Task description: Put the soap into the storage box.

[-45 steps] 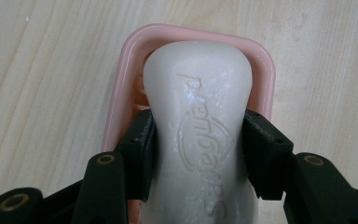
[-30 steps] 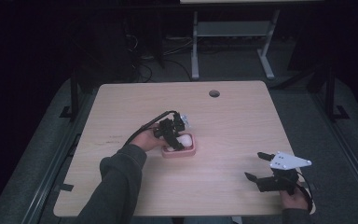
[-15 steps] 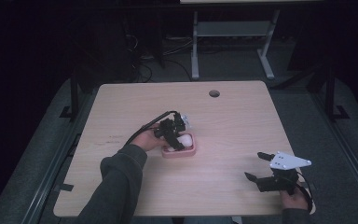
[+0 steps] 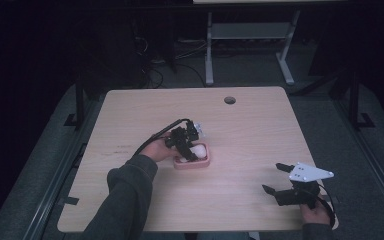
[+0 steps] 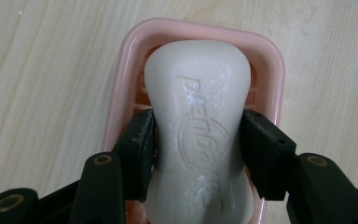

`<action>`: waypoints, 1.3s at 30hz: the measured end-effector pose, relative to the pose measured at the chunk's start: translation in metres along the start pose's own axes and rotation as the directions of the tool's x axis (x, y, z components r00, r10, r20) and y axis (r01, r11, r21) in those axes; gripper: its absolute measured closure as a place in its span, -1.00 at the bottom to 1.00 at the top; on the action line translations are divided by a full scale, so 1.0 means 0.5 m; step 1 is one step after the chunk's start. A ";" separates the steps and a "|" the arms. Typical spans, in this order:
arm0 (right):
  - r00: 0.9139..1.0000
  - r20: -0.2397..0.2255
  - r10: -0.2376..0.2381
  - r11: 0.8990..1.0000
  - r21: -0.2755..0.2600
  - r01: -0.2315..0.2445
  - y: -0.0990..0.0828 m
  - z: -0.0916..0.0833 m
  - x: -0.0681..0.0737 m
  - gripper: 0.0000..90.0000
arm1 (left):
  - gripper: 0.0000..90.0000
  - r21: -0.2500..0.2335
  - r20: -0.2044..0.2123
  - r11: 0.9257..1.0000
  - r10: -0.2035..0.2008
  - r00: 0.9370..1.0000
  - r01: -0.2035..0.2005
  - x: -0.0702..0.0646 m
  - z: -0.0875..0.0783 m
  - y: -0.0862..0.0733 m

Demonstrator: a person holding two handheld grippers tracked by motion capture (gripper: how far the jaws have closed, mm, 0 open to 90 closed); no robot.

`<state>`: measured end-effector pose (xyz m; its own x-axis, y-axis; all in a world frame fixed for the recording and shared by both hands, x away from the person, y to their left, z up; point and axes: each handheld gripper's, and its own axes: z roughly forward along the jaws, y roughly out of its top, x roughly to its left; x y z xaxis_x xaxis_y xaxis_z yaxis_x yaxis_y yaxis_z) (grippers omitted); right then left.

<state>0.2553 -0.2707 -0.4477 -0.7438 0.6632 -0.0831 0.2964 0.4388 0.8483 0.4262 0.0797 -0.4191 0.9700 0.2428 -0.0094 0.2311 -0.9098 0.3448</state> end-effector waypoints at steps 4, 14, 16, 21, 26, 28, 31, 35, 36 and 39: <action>1.000 0.000 -0.004 1.000 0.002 0.004 0.000 0.001 0.000 -0.70 | -0.01 -0.006 -0.011 1.000 -0.004 1.000 0.004 -0.002 -0.003 0.000; 1.000 0.002 -0.004 1.000 0.003 0.004 0.001 0.000 0.001 -0.70 | -0.10 -0.027 -0.029 1.000 0.014 0.999 -0.015 -0.015 -0.022 0.002; 1.000 0.003 -0.004 1.000 0.002 0.004 0.001 -0.001 0.001 -0.70 | -0.10 -0.023 -0.036 1.000 0.016 0.999 -0.017 -0.016 -0.026 0.000; 1.000 0.004 0.002 1.000 0.001 -0.002 0.001 0.000 0.001 -0.69 | -0.16 -0.044 -0.050 0.999 0.008 0.999 -0.010 -0.022 -0.040 -0.007; 1.000 0.004 0.001 1.000 0.003 -0.001 0.001 0.000 0.001 -0.69 | -0.17 -0.058 -0.056 0.998 0.001 0.998 -0.005 -0.028 -0.054 -0.018; 1.000 0.004 0.001 1.000 0.003 -0.001 0.002 -0.001 0.001 -0.69 | -0.18 -0.064 -0.060 0.998 0.004 0.998 -0.008 -0.032 -0.058 -0.023; 1.000 0.003 0.001 1.000 0.000 -0.001 0.002 0.000 0.002 -0.70 | -0.18 -0.067 -0.059 0.998 -0.004 0.998 0.000 -0.034 -0.062 -0.033; 1.000 0.005 -0.001 1.000 0.004 0.001 0.003 0.001 0.003 -0.70 | -0.20 -0.066 -0.064 0.998 -0.009 0.998 0.005 -0.040 -0.069 -0.042; 1.000 0.005 0.000 1.000 0.003 0.000 0.003 0.001 0.003 -0.69 | -0.20 -0.074 -0.064 0.997 -0.010 0.998 0.005 -0.041 -0.072 -0.044; 1.000 0.006 -0.001 1.000 0.005 0.001 0.004 0.003 0.003 -0.70 | -0.20 -0.078 -0.066 0.997 -0.015 0.998 0.010 -0.044 -0.079 -0.053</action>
<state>0.2556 -0.2678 -0.4467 -0.7402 0.6667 -0.0868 0.2989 0.4421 0.8457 0.3961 0.1117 -0.3911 0.9593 0.2783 0.0471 0.2343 -0.8784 0.4164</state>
